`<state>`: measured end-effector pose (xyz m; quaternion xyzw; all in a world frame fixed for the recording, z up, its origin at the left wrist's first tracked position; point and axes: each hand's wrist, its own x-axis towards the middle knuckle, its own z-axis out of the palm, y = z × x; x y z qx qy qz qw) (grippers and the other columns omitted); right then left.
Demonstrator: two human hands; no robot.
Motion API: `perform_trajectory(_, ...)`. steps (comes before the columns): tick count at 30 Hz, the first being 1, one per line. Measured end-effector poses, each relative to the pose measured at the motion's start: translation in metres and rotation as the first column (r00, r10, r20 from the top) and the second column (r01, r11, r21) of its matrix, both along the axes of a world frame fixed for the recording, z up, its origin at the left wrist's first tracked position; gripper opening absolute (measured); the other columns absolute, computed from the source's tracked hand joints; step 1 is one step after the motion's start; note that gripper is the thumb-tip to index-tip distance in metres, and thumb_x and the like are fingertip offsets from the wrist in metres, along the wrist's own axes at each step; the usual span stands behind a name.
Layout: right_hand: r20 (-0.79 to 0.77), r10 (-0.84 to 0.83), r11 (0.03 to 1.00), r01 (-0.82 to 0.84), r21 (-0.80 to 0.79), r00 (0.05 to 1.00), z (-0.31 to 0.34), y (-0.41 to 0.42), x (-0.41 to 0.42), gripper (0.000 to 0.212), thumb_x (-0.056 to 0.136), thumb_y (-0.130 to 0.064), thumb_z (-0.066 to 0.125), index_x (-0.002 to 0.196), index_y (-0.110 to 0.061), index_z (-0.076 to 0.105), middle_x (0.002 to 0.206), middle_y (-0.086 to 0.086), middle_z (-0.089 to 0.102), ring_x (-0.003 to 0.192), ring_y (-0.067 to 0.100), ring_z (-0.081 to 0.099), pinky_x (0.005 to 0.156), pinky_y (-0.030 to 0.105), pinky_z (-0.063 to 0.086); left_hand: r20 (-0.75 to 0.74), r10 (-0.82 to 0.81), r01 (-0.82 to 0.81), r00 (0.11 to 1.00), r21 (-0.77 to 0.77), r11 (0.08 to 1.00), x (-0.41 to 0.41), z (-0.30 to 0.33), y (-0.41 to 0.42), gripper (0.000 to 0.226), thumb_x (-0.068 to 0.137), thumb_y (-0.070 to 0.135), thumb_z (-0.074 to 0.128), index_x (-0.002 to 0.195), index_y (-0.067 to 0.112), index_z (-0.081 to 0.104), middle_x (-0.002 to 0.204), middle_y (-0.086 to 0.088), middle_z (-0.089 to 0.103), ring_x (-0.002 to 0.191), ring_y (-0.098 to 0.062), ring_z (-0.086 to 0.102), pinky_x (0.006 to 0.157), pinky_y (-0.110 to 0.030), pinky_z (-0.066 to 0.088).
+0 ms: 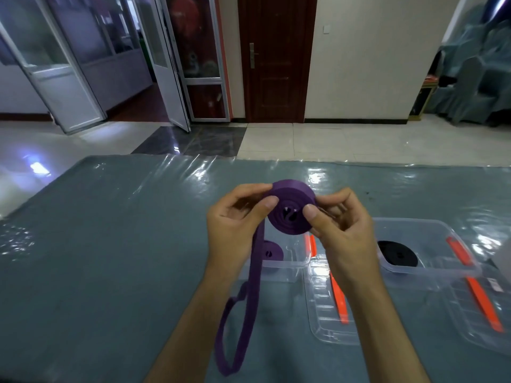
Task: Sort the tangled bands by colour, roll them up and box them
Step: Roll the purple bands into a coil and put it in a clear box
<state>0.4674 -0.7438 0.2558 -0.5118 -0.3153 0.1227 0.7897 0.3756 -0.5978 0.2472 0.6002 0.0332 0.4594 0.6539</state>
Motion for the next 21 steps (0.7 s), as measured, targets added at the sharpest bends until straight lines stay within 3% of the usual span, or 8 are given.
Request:
perform_trajectory(2,-0.027,0.061,0.998,-0.062,-0.031,0.998,0.000,0.000,-0.001,0.027,0.082,-0.022,0.088,0.091,-0.026,0.063,0.090,0.005,0.080,0.086,0.024,0.080,0.071,0.029,0.063,0.019,0.018,-0.019,1.000,0.040,0.999,-0.001,0.005,0.006,0.022,0.086,0.027,0.087,0.106,0.027,0.080,0.107,-0.005,0.081,0.102,-0.024,0.079,0.087,-0.026,0.062)
perform_trajectory(6,0.081,0.019,1.000,-0.020,0.012,0.997,0.008,0.002,-0.005,0.036,0.091,-0.023,0.081,0.123,-0.032,0.066,0.103,0.006,0.081,0.093,0.025,0.080,0.073,0.032,0.065,-0.045,-0.073,0.073,0.996,-0.006,0.997,-0.005,0.005,0.012,0.019,0.092,0.031,0.080,0.110,0.025,0.081,0.113,-0.007,0.080,0.108,-0.026,0.077,0.092,-0.029,0.060)
perform_trajectory(9,0.060,-0.028,0.999,0.026,0.041,0.998,0.005,0.005,-0.008,0.021,0.088,-0.024,0.082,0.105,-0.031,0.072,0.104,0.006,0.080,0.096,0.024,0.079,0.075,0.031,0.064,-0.079,-0.178,0.178,0.981,-0.009,0.984,-0.010,0.005,0.016,0.024,0.093,0.031,0.077,0.117,0.031,0.080,0.119,-0.004,0.079,0.114,-0.022,0.075,0.096,-0.026,0.058)
perform_trajectory(12,-0.012,0.060,0.997,-0.061,-0.038,0.998,0.002,0.007,-0.009,0.028,0.084,-0.018,0.087,0.086,-0.028,0.061,0.091,0.010,0.081,0.085,0.027,0.080,0.070,0.029,0.063,-0.057,-0.043,0.046,0.997,0.063,0.997,-0.010,0.008,0.016,0.022,0.089,0.032,0.082,0.111,0.032,0.080,0.109,-0.001,0.081,0.103,-0.018,0.078,0.088,-0.022,0.060)
perform_trajectory(15,-0.001,0.090,0.995,-0.090,-0.040,0.996,0.002,0.006,-0.009,0.033,0.086,-0.018,0.083,0.112,-0.028,0.065,0.097,0.013,0.081,0.088,0.030,0.080,0.072,0.031,0.064,-0.069,0.027,-0.023,0.997,0.069,0.997,-0.007,0.003,0.012,0.013,0.094,0.025,0.079,0.108,0.025,0.079,0.108,-0.005,0.081,0.102,-0.023,0.078,0.086,-0.024,0.061)
perform_trajectory(17,0.047,0.018,1.000,-0.017,-0.003,0.999,0.005,0.007,-0.010,0.041,0.088,-0.016,0.081,0.126,-0.026,0.069,0.104,0.010,0.081,0.097,0.028,0.079,0.080,0.035,0.065,-0.121,-0.054,0.062,0.991,0.065,0.996,-0.009,0.001,0.014,0.021,0.098,0.018,0.075,0.117,0.025,0.079,0.117,-0.007,0.079,0.110,-0.025,0.076,0.092,-0.026,0.060)
perform_trajectory(19,0.052,-0.030,0.999,0.029,0.020,0.998,0.004,0.007,-0.010,0.033,0.088,-0.015,0.079,0.120,-0.018,0.071,0.107,0.009,0.080,0.100,0.025,0.078,0.083,0.036,0.065,-0.143,-0.146,0.158,0.979,0.075,0.985,-0.011,0.001,0.017,0.034,0.097,0.010,0.074,0.127,0.028,0.076,0.123,-0.009,0.077,0.117,-0.026,0.073,0.098,-0.027,0.058)
perform_trajectory(21,0.013,-0.005,1.000,0.005,-0.005,1.000,0.006,0.006,-0.011,0.028,0.086,-0.015,0.080,0.110,-0.015,0.066,0.104,0.010,0.081,0.096,0.025,0.079,0.079,0.031,0.064,-0.087,-0.110,0.118,0.990,0.093,0.989,-0.011,0.003,0.018,0.038,0.091,0.004,0.079,0.123,0.026,0.078,0.120,-0.008,0.078,0.112,-0.024,0.076,0.096,-0.027,0.059)
